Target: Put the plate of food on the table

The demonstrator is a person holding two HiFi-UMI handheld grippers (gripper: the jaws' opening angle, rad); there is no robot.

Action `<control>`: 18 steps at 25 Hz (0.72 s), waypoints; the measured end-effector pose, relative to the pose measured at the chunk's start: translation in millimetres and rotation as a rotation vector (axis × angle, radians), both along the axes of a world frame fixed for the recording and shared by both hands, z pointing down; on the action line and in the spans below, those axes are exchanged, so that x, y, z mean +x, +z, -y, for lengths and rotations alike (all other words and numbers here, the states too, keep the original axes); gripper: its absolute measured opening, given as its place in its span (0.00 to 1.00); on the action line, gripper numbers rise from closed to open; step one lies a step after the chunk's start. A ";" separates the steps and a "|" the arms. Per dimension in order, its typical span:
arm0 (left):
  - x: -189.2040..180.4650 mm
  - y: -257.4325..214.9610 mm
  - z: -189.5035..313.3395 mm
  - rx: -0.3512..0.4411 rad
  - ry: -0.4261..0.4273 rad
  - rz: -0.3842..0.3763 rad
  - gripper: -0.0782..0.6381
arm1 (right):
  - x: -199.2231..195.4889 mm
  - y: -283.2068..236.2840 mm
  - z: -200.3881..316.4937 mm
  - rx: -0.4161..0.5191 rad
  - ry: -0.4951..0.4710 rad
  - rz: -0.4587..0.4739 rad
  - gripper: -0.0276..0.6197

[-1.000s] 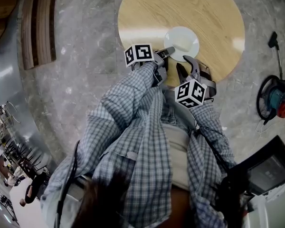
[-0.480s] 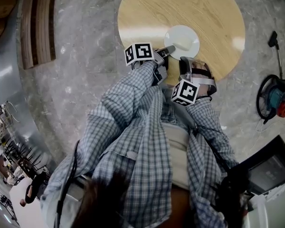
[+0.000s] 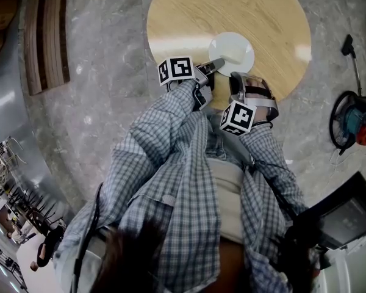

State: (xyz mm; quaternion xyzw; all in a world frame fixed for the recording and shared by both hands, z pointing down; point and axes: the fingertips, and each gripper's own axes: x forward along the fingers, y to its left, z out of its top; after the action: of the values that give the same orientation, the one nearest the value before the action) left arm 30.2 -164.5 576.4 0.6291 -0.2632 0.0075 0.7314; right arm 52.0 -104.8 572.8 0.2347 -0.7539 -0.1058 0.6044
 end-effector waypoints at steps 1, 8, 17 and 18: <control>1.9 -1.8 0.6 0.005 0.001 -0.006 0.22 | 1.2 -0.1 0.1 0.000 0.002 -0.002 0.12; -0.2 -6.8 1.1 0.005 -0.052 0.007 0.30 | 1.4 0.7 -0.4 -0.013 0.004 0.005 0.12; -14.1 -5.8 -10.6 -0.027 -0.110 -0.026 0.30 | 0.4 10.5 2.2 -0.054 0.000 0.012 0.12; -14.7 -5.3 -11.0 -0.028 -0.112 -0.027 0.30 | 0.7 11.9 2.8 -0.058 -0.002 0.011 0.12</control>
State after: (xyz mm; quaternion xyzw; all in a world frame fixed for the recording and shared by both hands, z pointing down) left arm 15.5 -153.5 571.2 0.6031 -0.2881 -0.0381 0.7428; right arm 52.7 -107.6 584.7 0.2170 -0.7602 -0.0831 0.6067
